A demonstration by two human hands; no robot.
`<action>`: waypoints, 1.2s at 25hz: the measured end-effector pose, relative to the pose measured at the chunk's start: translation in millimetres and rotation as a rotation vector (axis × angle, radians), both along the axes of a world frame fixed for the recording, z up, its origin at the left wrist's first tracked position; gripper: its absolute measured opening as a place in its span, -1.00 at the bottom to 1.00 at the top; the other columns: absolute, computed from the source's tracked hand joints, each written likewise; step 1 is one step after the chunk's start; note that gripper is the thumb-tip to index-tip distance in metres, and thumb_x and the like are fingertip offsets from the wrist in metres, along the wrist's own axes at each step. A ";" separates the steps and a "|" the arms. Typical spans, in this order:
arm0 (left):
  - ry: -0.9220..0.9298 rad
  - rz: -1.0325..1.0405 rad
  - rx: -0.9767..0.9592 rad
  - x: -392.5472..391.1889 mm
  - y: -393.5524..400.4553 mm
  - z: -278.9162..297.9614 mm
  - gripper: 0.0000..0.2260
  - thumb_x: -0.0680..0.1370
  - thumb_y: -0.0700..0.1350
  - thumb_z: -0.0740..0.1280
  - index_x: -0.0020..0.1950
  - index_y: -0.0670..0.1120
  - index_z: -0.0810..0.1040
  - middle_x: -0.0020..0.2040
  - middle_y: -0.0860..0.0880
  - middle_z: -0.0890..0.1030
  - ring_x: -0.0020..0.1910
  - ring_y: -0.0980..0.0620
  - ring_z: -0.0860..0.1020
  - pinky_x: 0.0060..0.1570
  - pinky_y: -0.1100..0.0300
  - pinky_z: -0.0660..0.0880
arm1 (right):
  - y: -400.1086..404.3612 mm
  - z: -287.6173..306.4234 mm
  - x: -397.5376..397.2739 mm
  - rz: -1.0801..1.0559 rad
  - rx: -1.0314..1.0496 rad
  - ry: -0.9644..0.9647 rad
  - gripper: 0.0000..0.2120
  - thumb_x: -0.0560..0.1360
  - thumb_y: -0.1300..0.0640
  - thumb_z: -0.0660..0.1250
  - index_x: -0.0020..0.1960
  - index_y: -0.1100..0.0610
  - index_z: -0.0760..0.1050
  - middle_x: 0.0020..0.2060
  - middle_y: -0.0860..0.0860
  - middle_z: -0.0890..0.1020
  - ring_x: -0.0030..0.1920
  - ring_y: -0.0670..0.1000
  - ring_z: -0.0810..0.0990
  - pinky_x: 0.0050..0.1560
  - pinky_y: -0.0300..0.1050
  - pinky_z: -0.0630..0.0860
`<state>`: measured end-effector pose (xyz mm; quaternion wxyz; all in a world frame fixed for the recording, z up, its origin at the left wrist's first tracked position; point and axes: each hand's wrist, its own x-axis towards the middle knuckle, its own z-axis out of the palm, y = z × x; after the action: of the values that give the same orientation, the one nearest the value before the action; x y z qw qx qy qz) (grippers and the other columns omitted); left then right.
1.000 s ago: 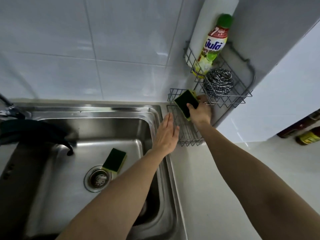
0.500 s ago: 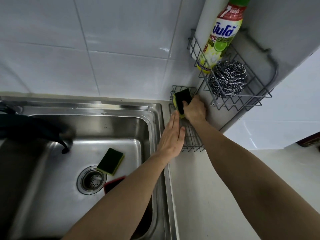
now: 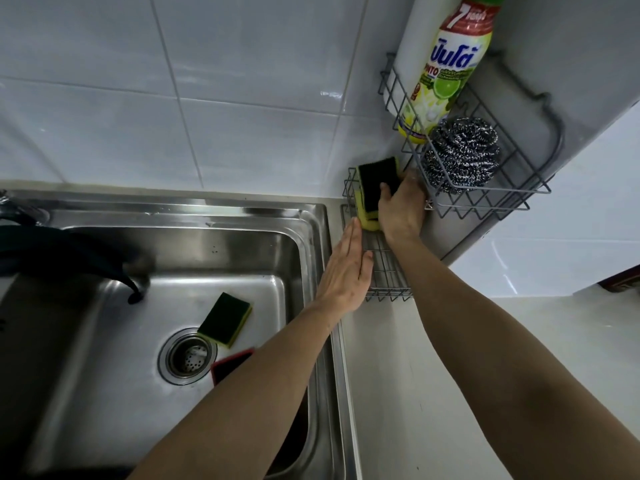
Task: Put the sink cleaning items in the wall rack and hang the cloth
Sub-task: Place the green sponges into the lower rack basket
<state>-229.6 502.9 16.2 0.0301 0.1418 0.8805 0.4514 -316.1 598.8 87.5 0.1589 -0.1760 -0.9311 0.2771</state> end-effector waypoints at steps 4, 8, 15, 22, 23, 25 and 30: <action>-0.006 -0.003 -0.011 1.5 -1.0 1.5 -0.47 0.66 0.01 -0.06 0.56 -0.06 -0.21 0.59 0.03 -0.16 0.53 0.20 -0.17 0.48 0.21 -0.14 | -2.6 0.8 -4.9 -0.014 -0.033 -0.066 -0.68 0.63 0.13 0.17 0.30 0.29 0.35 0.24 0.27 0.52 0.24 0.25 0.53 0.19 0.11 0.51; -0.004 -0.012 -0.016 1.1 -1.0 0.8 -0.47 0.66 0.01 -0.07 0.56 -0.07 -0.21 0.59 0.02 -0.16 0.53 0.18 -0.16 0.51 0.18 -0.12 | -2.9 -3.3 -7.3 0.025 0.110 -0.182 -0.73 0.63 0.17 0.15 0.29 0.25 0.34 0.19 0.21 0.56 0.18 0.20 0.57 -0.06 -0.09 0.41; 0.001 -0.015 -0.020 1.2 -0.5 -0.8 -0.47 0.66 0.00 -0.06 0.57 -0.07 -0.21 0.59 0.02 -0.17 0.54 0.17 -0.17 0.53 0.16 -0.13 | 10.3 -29.4 -13.0 0.206 0.195 -0.069 -0.65 0.61 0.28 0.05 0.35 0.21 0.41 0.38 0.16 0.40 0.27 0.11 0.43 0.20 -0.24 0.38; 0.007 -0.013 -0.048 -0.4 -1.6 -1.6 -0.48 0.66 0.03 -0.09 0.56 -0.07 -0.21 0.59 0.01 -0.16 0.54 0.18 -0.17 0.49 0.22 -0.16 | 17.2 -30.7 -14.6 0.356 0.324 -0.244 -0.60 0.66 0.09 0.04 0.44 0.22 0.32 0.49 0.19 0.29 0.44 0.22 0.32 0.41 0.07 0.31; 0.009 -0.015 -0.060 -0.4 -2.0 -1.8 -0.47 0.66 0.04 -0.10 0.57 -0.07 -0.21 0.59 0.01 -0.16 0.54 0.18 -0.17 0.49 0.22 -0.16 | 17.6 -30.1 -15.3 0.365 0.339 -0.257 -0.60 0.66 0.10 0.03 0.44 0.23 0.31 0.49 0.19 0.29 0.44 0.23 0.32 0.40 0.08 0.32; 0.015 -0.023 -0.077 0.5 -2.4 -1.6 -0.47 0.66 0.06 -0.11 0.57 -0.07 -0.21 0.59 0.02 -0.16 0.54 0.18 -0.17 0.51 0.19 -0.14 | 18.7 -30.2 -16.3 0.371 0.340 -0.269 -0.59 0.66 0.10 0.03 0.46 0.23 0.27 0.51 0.18 0.26 0.47 0.23 0.28 0.42 0.09 0.29; 0.031 -0.058 -0.134 2.0 -8.6 2.4 -0.47 0.66 0.08 -0.12 0.57 -0.06 -0.20 0.59 0.02 -0.16 0.54 0.17 -0.17 0.54 0.13 -0.12 | 16.5 -24.1 -8.7 0.346 0.267 -0.276 -0.56 0.66 0.10 0.03 0.51 0.21 0.20 0.54 0.15 0.18 0.52 0.18 0.20 0.49 0.05 0.19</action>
<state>-227.6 494.3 18.6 0.0388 0.1719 0.9046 0.3881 -324.8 615.3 63.4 0.0022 -0.0275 -0.9885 0.1484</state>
